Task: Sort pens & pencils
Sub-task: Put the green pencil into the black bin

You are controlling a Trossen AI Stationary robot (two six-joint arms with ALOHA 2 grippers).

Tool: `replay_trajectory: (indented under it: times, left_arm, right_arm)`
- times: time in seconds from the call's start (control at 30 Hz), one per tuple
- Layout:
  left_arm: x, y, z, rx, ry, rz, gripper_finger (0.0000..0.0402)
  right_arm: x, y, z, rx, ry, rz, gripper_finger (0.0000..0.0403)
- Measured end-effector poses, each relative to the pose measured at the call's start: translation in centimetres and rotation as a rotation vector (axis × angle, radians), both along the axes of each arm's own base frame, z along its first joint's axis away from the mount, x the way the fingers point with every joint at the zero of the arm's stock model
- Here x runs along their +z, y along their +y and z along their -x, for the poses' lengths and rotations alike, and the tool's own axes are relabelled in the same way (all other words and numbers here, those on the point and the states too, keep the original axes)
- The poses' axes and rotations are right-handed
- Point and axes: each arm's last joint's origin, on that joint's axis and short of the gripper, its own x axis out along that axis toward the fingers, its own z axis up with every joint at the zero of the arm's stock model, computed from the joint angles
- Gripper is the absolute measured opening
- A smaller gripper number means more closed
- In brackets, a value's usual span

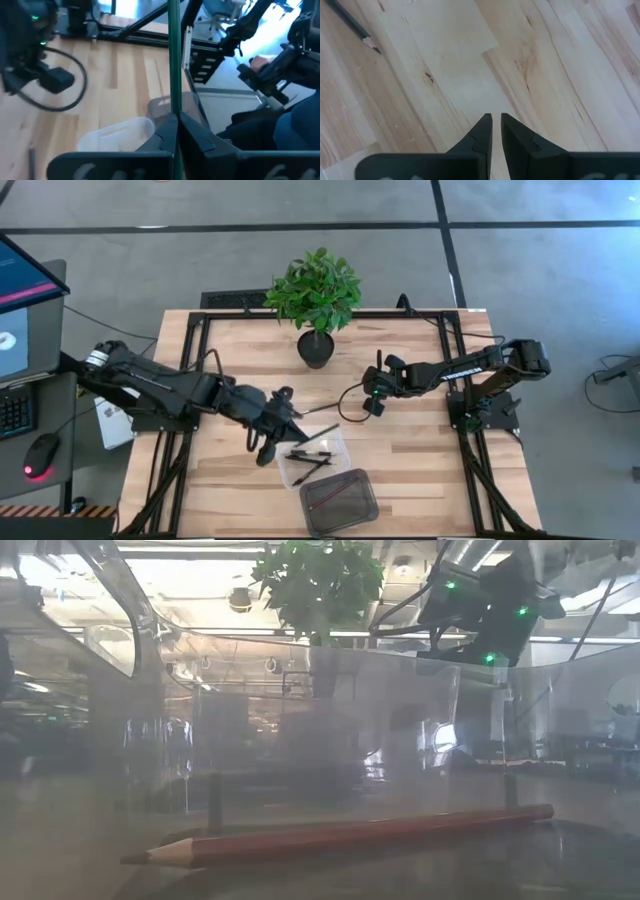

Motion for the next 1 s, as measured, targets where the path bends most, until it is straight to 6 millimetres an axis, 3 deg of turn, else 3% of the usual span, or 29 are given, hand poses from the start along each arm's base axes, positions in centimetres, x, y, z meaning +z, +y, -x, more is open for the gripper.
replay_trajectory:
  times: [0.13,0.4,0.7,1.0]
  left_arm:
    - [-0.7,-1.5,-1.0,-0.017,-0.015,0.030,0.0002]
    - [-4.4,-4.1,-4.8,-0.145,-0.010,0.137,0.0001]
    - [-8.0,-6.5,-8.7,-0.241,0.106,0.213,0.0000]
    - [-11.0,-8.1,-10.4,-0.265,0.306,0.197,0.0000]
  right_arm:
    - [0.0,0.4,0.0,0.014,0.001,-0.001,0.0061]
    - [0.0,1.1,-0.1,0.006,-0.021,-0.026,0.0061]
    - [-0.2,2.7,0.3,0.048,0.020,-0.072,0.0061]
    - [-0.8,3.5,3.7,-0.097,0.313,-0.078,0.0061]
